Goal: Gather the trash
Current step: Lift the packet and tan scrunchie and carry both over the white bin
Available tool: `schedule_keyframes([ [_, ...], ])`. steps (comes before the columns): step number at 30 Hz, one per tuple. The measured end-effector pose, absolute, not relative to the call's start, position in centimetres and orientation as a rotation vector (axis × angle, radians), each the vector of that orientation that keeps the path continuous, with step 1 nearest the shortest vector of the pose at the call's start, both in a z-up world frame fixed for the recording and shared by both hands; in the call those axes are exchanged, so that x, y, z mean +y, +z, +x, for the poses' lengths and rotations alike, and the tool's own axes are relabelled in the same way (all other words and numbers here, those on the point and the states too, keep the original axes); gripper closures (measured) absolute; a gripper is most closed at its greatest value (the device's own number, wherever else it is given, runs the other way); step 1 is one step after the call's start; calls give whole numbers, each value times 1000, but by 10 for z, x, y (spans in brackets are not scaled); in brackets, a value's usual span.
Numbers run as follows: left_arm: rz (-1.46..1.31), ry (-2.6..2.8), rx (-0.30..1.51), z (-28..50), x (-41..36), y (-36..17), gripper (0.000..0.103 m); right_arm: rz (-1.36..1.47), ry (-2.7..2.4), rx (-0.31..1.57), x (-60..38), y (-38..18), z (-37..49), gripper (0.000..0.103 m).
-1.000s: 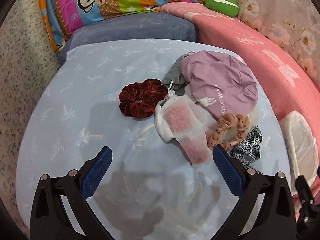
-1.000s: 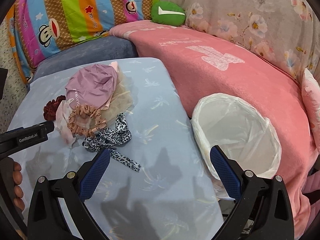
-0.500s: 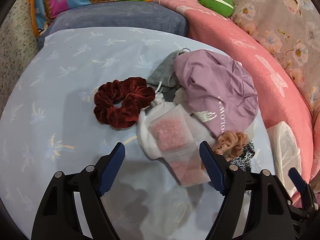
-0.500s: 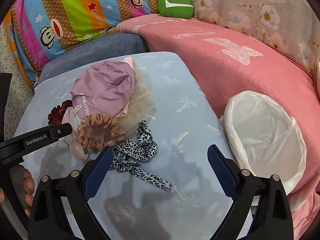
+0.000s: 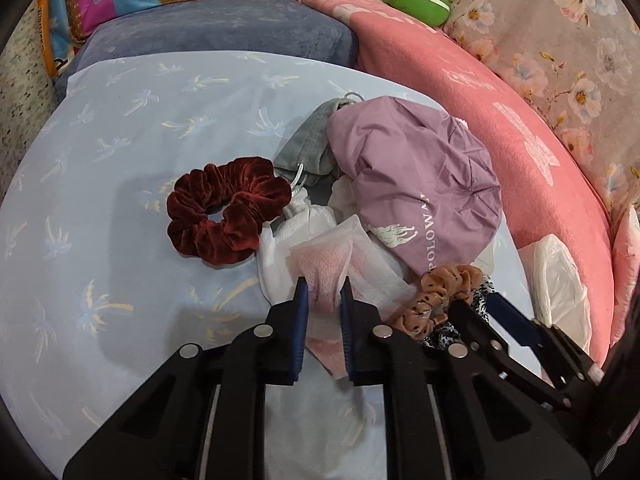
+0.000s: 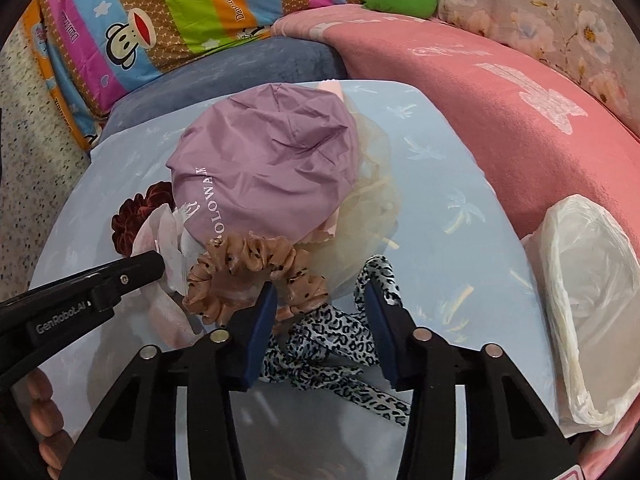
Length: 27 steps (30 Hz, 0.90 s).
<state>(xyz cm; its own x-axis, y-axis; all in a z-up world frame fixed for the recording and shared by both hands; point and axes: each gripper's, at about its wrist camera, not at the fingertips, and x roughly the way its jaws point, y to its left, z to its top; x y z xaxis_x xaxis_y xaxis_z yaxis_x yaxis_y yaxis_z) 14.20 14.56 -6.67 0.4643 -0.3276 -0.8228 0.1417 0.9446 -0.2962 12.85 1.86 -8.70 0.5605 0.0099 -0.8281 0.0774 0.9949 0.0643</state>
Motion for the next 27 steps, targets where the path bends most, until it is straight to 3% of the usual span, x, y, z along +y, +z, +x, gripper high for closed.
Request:
schedule_keyframes([
  [3, -193, -299, 1040, 141, 147, -60, 89, 102, -21, 981, 22, -88, 132, 95],
  [4, -193, -302, 1034, 140, 147, -57, 89, 106, -20, 971, 22, -84, 131, 96],
  [17, -127, -405, 869, 123, 119, 19, 89, 175, -64, 741, -14, 20, 104, 98],
  [27, -87, -564, 743, 110, 48, 70, 89, 213, -199, 605, -87, 78, 68, 98],
])
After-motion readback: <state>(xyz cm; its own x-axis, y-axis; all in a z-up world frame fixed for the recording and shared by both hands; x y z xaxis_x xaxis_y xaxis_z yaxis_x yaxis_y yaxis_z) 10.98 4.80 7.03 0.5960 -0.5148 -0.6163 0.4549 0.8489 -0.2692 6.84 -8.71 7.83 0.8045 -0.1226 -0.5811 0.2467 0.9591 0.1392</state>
